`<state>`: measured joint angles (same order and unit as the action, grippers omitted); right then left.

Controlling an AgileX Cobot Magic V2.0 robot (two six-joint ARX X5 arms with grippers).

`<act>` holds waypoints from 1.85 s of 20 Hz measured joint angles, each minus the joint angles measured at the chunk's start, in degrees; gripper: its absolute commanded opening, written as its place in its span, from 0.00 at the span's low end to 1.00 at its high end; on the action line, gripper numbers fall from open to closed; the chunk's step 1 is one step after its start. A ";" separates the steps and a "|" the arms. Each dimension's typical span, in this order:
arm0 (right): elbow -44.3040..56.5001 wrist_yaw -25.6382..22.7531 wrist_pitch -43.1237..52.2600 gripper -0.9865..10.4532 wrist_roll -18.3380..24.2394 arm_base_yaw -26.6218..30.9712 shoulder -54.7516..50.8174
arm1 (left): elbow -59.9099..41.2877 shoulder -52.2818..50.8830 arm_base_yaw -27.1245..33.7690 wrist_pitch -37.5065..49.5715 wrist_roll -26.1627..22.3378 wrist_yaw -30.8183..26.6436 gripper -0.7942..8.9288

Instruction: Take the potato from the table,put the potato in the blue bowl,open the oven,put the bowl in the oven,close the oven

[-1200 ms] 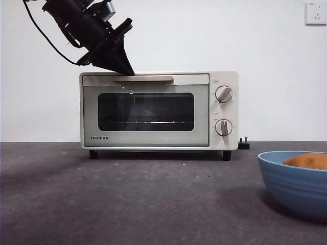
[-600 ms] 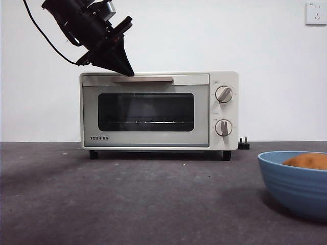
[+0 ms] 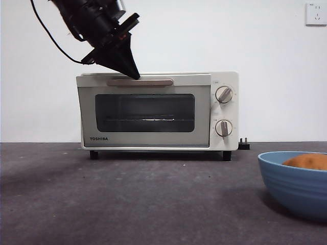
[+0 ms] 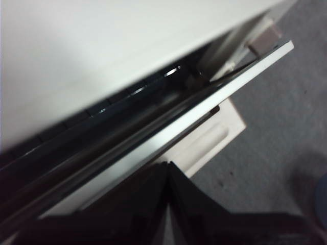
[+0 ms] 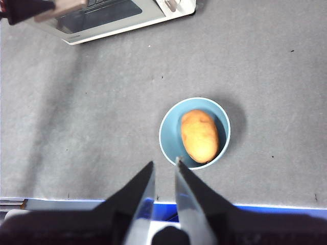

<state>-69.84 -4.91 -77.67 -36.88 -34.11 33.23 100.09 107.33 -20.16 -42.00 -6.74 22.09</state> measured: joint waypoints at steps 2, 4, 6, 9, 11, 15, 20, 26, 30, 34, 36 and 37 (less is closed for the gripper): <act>0.00 0.00 -0.02 0.14 -0.02 0.00 0.00 | 0.02 -0.11 -1.03 -1.55 -0.35 -0.92 0.08; 0.00 0.00 -0.02 0.14 -0.02 0.00 0.00 | -0.02 -0.11 -1.66 -3.37 -0.44 -0.90 0.08; 0.00 0.00 0.00 0.14 0.00 0.00 0.00 | -0.24 -0.11 -2.19 -4.39 -0.59 -1.07 0.08; 0.00 -0.02 0.00 0.07 0.02 0.00 0.00 | -0.90 -0.11 -2.97 -5.27 -0.74 -1.64 0.08; 0.00 -0.39 -0.02 0.08 0.20 0.00 0.00 | -2.36 -0.35 -3.45 -5.33 -0.76 -1.29 0.08; 0.00 -1.16 -0.02 0.08 0.22 0.00 0.00 | -7.96 -0.55 -4.17 -6.14 -0.76 0.26 0.08; 0.00 -1.53 0.00 0.08 0.22 0.00 0.00 | -15.21 -0.07 -4.59 -4.76 -0.15 -0.55 0.08; 0.00 -1.84 -0.02 0.08 0.22 0.00 0.00 | -19.08 0.26 -5.20 -1.57 0.87 -1.03 0.08; 0.00 -2.12 -0.02 0.08 0.22 0.00 0.00 | -20.00 1.09 -4.22 5.35 1.03 -4.59 0.08; 0.00 -2.14 -0.02 0.08 0.17 0.00 0.09 | -21.07 0.87 -4.74 4.66 1.01 -4.61 0.08; 0.00 -1.95 0.00 0.08 0.15 0.00 0.46 | -21.09 -0.44 -5.29 3.08 0.94 -4.72 0.08; 0.00 -1.29 -0.02 0.08 0.11 0.00 0.96 | -21.68 -2.05 -5.88 1.68 0.92 -4.70 0.08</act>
<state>-69.84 -6.20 -77.69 -36.77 -34.11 34.20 78.41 105.27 -26.04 -40.32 -5.82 17.39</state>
